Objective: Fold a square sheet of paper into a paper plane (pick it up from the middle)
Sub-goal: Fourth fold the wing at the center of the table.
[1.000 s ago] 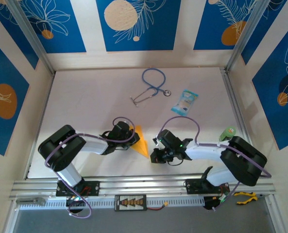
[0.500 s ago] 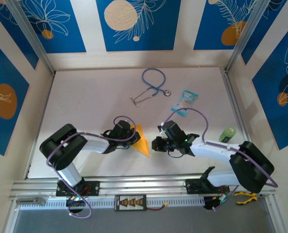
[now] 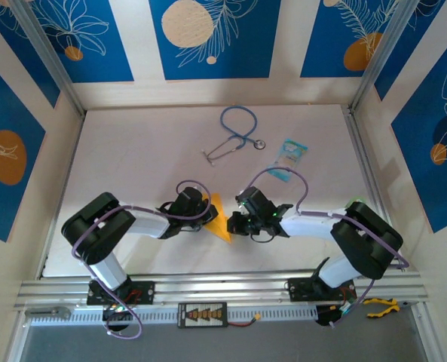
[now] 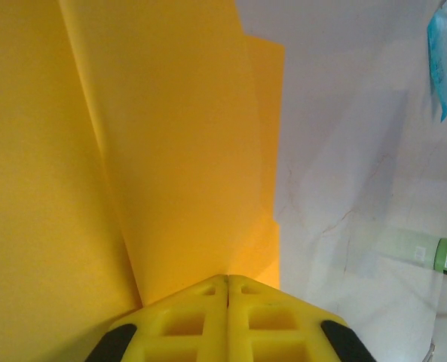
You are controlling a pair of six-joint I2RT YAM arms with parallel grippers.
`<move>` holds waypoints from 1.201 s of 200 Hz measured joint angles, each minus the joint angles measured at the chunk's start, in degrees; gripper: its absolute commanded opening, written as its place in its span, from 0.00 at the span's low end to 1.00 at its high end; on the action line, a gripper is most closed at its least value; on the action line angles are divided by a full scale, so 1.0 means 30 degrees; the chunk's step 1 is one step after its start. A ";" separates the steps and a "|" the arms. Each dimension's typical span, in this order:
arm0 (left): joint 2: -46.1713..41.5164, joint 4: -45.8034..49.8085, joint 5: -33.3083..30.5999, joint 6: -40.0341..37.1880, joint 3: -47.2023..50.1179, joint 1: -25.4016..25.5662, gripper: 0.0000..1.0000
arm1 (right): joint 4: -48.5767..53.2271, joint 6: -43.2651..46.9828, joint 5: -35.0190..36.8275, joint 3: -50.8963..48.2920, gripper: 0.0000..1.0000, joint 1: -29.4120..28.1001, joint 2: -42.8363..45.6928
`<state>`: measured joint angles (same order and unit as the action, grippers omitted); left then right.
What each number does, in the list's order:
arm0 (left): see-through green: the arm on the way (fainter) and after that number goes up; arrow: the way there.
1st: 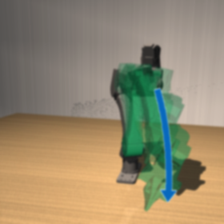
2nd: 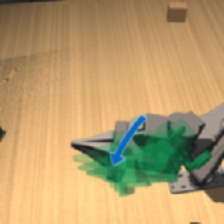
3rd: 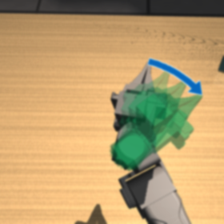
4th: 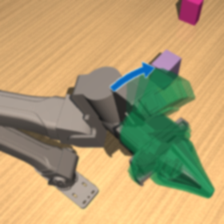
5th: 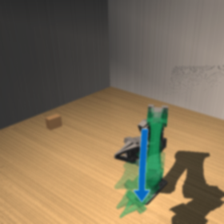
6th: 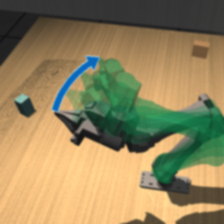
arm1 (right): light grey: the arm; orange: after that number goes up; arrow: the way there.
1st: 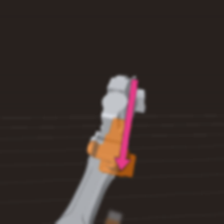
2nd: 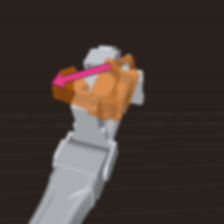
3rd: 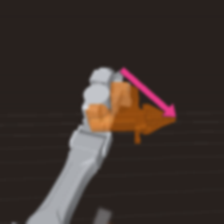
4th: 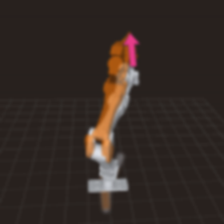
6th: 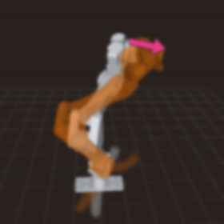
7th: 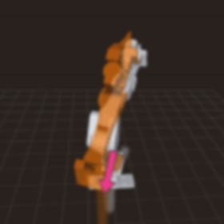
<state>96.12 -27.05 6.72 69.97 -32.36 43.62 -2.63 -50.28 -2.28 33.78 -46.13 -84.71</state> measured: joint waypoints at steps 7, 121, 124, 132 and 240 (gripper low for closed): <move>0.0000 0.0000 0.0000 0.0000 0.0000 0.0000 0.00 | -0.0066 -0.0080 -0.0058 0.0007 0.06 0.0000 -0.0080; -0.0015 0.0015 -0.0051 -0.0007 0.0000 0.0000 0.00 | -0.1690 -0.0641 -0.2091 0.0882 0.04 0.0699 -0.2069; -0.0015 0.0015 -0.0051 -0.0007 0.0000 0.0000 0.00 | -0.1749 -0.0634 -0.2127 0.0954 0.04 0.0721 -0.2178; -0.0015 0.0015 -0.0051 0.0000 0.0000 0.0000 0.00 | -0.1851 -0.0627 -0.2266 0.1188 0.04 0.0772 -0.2506; -0.1515 0.2215 0.1137 -0.2761 -0.0503 -0.0590 0.00 | -0.3060 -0.0991 -0.2375 0.0641 0.02 0.0809 -0.3446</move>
<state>91.57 -20.40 10.13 61.69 -33.87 41.85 -11.81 -53.25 -9.41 35.70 -43.70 -95.04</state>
